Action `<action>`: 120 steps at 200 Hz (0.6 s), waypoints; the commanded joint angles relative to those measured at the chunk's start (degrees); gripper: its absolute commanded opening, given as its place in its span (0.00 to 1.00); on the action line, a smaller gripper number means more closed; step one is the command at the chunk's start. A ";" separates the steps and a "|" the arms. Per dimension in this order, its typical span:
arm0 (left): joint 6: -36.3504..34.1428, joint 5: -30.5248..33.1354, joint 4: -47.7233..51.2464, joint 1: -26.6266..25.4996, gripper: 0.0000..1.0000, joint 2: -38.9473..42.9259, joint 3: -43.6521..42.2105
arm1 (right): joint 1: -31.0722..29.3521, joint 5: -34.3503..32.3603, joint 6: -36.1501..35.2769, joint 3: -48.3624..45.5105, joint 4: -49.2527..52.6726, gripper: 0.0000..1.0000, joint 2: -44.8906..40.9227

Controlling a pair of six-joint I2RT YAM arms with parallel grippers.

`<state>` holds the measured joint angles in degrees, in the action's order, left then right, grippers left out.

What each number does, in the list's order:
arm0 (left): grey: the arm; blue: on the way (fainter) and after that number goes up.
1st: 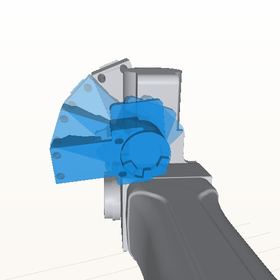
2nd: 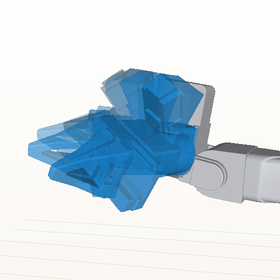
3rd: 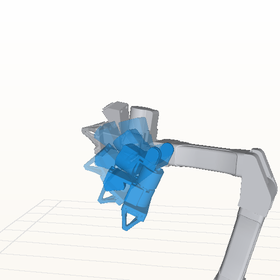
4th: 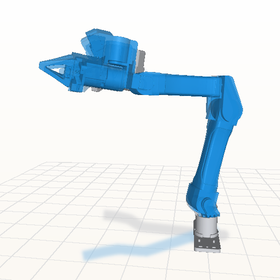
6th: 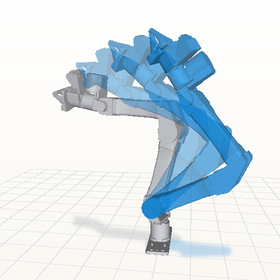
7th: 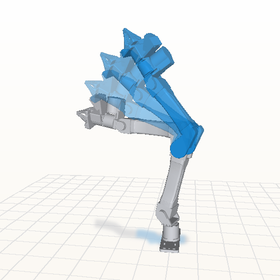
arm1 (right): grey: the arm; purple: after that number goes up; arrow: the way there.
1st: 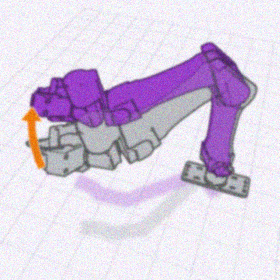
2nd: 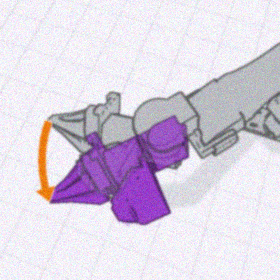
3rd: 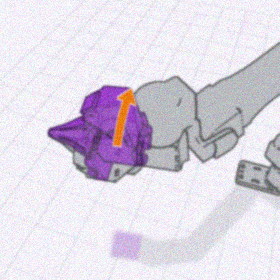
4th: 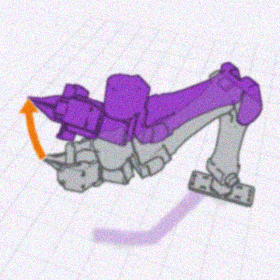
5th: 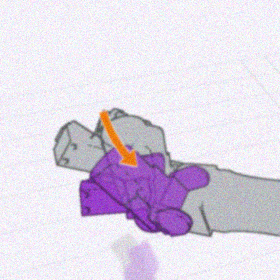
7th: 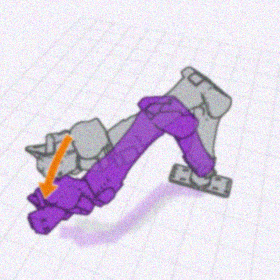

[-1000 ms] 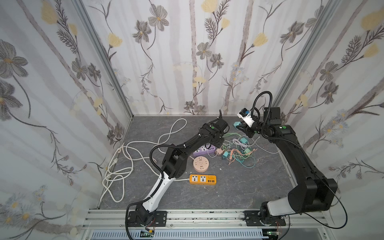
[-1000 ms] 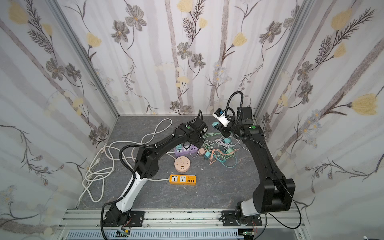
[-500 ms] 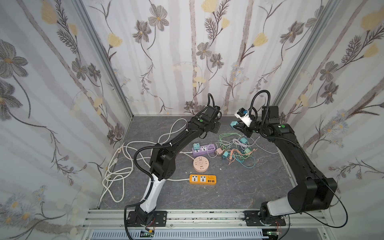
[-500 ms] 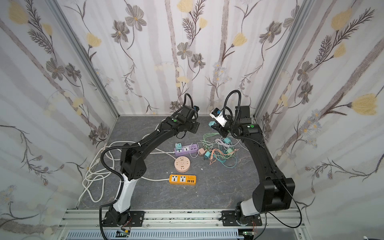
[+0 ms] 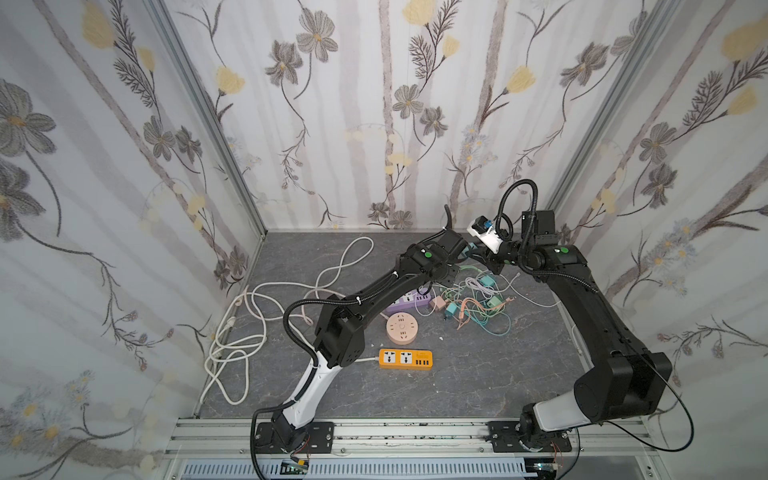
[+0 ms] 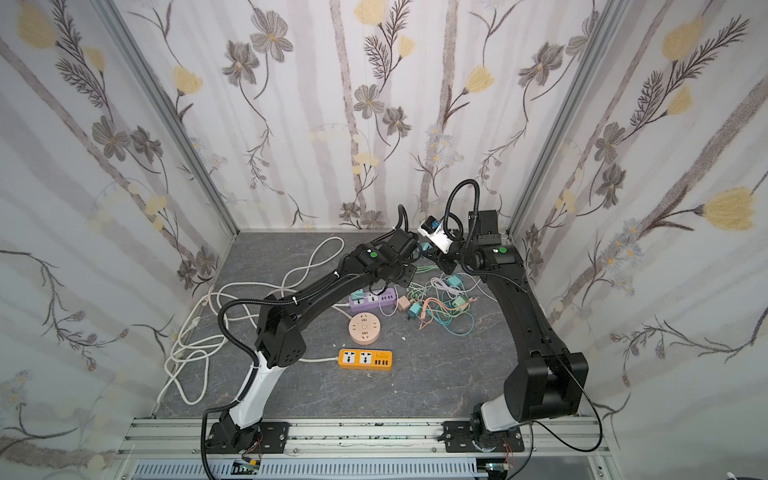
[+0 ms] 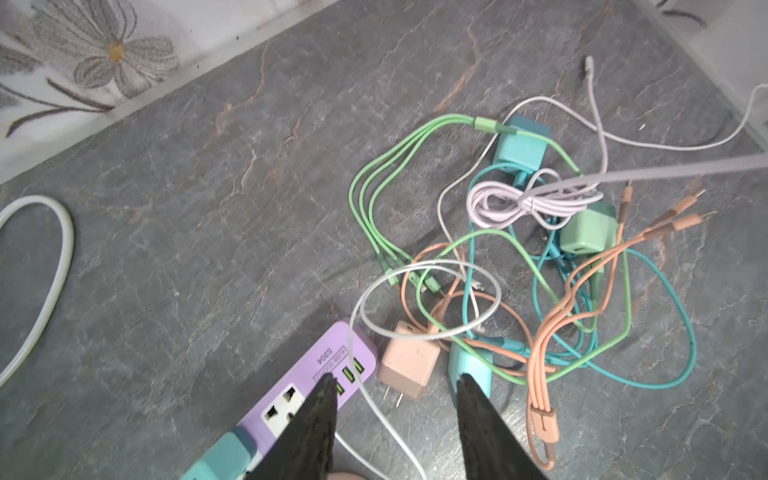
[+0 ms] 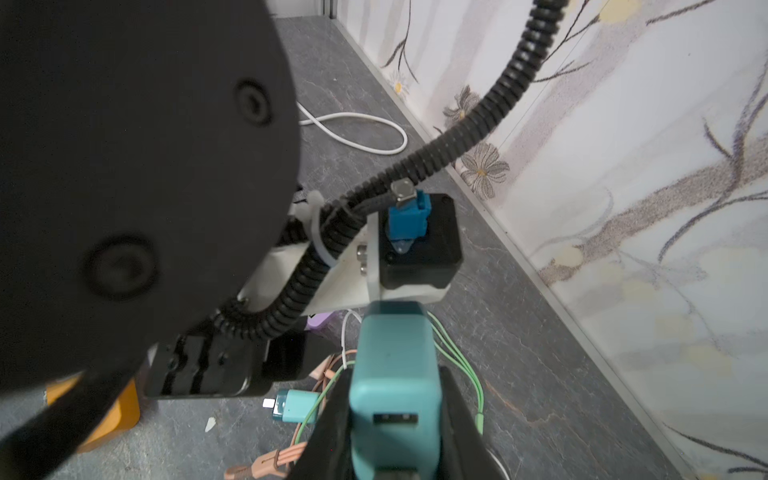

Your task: Insert the plug

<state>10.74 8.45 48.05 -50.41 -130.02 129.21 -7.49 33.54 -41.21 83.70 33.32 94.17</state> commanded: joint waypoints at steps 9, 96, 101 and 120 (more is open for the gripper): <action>9.71 5.72 2.11 -1.73 0.52 -0.33 -3.53 | 0.02 -0.62 -0.89 -1.38 -1.51 0.00 -1.18; 18.22 5.94 -4.70 -0.45 0.53 -0.43 -12.80 | 0.20 -1.65 -1.26 -3.28 -1.16 0.00 -1.73; 18.25 5.39 -4.94 -0.40 0.52 -0.62 -12.85 | 0.19 -1.56 -1.15 -3.24 -1.15 0.00 -1.72; 17.59 4.97 -6.49 -0.18 0.43 -1.09 -12.75 | 0.26 -1.37 -1.25 -3.02 -1.32 0.00 -1.79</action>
<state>26.89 14.06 44.21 -50.94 -130.45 116.57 -7.25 31.53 -42.06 80.47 33.30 92.68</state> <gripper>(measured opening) 0.488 0.250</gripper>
